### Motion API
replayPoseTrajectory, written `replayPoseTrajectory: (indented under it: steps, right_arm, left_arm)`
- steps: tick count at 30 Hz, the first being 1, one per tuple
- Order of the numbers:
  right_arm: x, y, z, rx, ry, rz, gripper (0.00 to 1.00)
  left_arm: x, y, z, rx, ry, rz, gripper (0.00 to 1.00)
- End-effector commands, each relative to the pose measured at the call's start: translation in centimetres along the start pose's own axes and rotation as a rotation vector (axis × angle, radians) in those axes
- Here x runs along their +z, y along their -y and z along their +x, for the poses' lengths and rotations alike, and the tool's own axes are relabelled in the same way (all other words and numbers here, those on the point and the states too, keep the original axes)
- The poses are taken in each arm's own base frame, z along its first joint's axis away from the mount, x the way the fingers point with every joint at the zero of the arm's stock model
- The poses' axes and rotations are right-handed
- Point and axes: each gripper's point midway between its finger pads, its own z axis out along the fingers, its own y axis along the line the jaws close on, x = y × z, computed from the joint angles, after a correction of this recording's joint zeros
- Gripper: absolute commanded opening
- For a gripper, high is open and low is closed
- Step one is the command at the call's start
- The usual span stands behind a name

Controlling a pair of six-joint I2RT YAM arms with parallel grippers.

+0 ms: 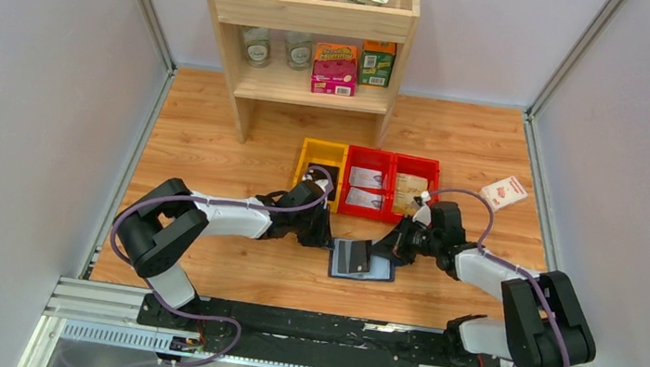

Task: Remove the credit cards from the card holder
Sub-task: Remove the credit card from the card holder.

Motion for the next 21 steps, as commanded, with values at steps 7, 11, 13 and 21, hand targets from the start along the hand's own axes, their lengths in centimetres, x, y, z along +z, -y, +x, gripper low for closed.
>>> replayPoseTrajectory:
  steps: [7, 11, 13, 21]
  right_arm:
    - [1.5, -2.3, -0.3, -0.070, -0.001, -0.054, 0.00]
    - [1.8, -2.5, -0.2, -0.074, 0.000, -0.048, 0.00]
    - [1.8, -2.5, -0.2, -0.073, 0.007, -0.048, 0.00]
    - [1.8, -2.6, -0.5, -0.078, 0.019, -0.048, 0.00]
  left_arm:
    - [-3.0, 6.2, -2.0, 0.123, 0.064, 0.172, 0.18]
    - [-1.7, 5.4, -0.9, 0.107, -0.009, 0.121, 0.13]
    - [-1.2, 4.8, -0.3, 0.097, -0.054, 0.090, 0.08]
    - [-0.5, 2.9, 1.1, 0.138, -0.155, -0.002, 0.00]
